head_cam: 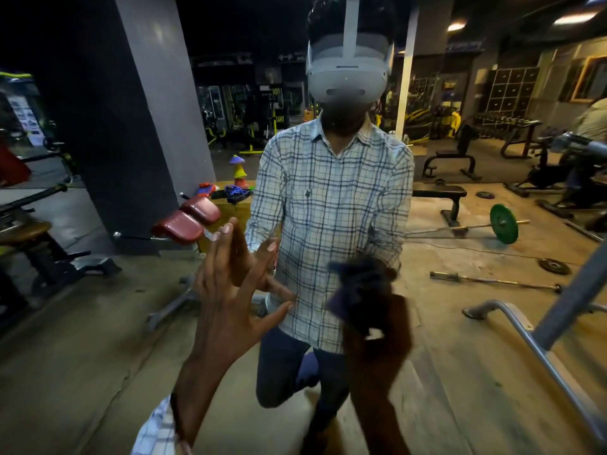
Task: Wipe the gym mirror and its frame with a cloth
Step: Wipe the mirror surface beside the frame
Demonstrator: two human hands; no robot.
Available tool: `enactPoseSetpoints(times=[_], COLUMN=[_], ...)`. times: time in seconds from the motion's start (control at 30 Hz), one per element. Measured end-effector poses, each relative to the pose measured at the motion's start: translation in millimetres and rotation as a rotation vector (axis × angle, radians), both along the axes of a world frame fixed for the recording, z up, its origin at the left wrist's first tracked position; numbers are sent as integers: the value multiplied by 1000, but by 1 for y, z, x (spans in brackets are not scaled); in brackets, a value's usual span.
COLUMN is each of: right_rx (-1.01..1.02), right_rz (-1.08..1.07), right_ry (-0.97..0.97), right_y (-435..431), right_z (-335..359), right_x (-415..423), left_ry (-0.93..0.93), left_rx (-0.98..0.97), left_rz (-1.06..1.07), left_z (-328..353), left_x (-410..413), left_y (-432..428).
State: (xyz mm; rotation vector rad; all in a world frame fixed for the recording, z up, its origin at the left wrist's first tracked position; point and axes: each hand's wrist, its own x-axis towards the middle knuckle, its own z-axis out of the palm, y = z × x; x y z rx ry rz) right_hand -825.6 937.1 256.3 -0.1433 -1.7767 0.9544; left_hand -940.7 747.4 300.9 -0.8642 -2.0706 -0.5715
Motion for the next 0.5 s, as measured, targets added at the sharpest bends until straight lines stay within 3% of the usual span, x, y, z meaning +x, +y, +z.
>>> enactPoseSetpoints(times=[0.07,0.13,0.3,0.43,0.5], right_rx=[14,85,-30,50,127], right_rz=[81,9,-397,-87,-60], right_ry=[-5,124,339,188,141], right_y=[-11,4,26,-36,-29], right_z=[10,29,60,46,51], right_x=[0,4,3,-27,-23], left_ry=[-1,-1,-20,-20,-10], left_rx=[-4,-10,45,57,61], left_rz=[-18,-27,-24,-40,-52], left_z=[0,1,4,3,4], left_x=[-2,-3,-9,-10,-10], left_y=[-3,-6,-16,-21,-22])
